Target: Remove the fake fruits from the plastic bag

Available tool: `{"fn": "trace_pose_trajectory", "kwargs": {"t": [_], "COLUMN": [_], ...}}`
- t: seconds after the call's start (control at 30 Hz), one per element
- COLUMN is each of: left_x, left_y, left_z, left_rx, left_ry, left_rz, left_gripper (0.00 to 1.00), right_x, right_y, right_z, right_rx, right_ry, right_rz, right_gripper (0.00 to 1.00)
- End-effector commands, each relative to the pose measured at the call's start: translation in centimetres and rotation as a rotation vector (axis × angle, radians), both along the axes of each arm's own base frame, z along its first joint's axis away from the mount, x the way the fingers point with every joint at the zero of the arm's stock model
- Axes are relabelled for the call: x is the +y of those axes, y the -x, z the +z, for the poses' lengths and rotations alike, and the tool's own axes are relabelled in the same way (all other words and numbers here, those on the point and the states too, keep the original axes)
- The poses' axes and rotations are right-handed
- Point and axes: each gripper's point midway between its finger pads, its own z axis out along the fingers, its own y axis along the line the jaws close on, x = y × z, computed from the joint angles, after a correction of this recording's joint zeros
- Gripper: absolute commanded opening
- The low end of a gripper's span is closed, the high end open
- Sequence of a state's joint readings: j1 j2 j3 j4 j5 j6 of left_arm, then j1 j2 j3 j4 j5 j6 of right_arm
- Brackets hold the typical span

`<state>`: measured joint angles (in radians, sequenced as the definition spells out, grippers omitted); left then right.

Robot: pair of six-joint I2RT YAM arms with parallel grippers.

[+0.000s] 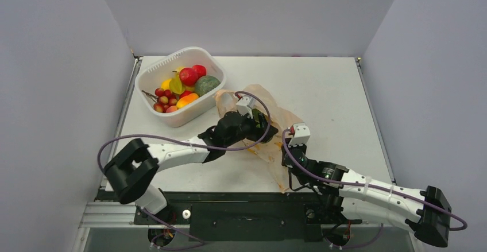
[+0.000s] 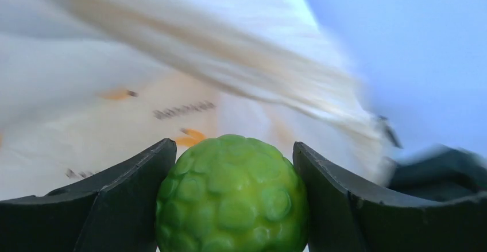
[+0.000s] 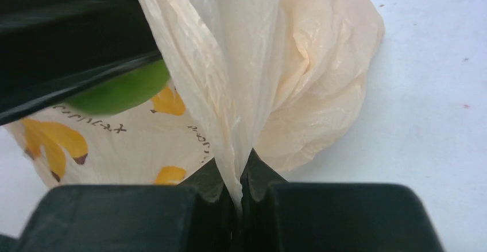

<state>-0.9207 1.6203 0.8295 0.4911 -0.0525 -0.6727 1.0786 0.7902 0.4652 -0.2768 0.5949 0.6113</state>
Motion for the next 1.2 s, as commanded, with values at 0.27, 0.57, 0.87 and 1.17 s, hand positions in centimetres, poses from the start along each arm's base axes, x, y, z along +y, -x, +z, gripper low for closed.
{"fn": "trace_pose_trajectory", "kwargs": {"t": [0.27, 0.57, 0.87, 1.17], "left_x": [7.3, 25.8, 34.8, 38.8], "left_y": [9.5, -5.6, -15.6, -22.3], "left_z": [12.7, 22.4, 22.3, 11.5], "left_rx": [0.048, -0.264, -0.429, -0.254], "left_ry": [0.137, -0.282, -0.387, -0.366], "left_rz": [-0.299, 0.530, 1.010, 1.093], "left_gripper": [0.00, 0.00, 0.00, 0.13], "right_x": [-2.3, -3.7, -3.7, -4.1], "right_y": [-4.0, -2.6, -2.3, -2.3], "right_z": [3.1, 4.3, 6.8, 7.9], "right_rx": [-0.071, -0.062, -0.094, -0.129], "right_ry": [0.047, -0.004, -0.053, -0.068], "right_rz": [-0.229, -0.195, -0.169, -0.169], "right_gripper": [0.00, 0.00, 0.00, 0.00]}}
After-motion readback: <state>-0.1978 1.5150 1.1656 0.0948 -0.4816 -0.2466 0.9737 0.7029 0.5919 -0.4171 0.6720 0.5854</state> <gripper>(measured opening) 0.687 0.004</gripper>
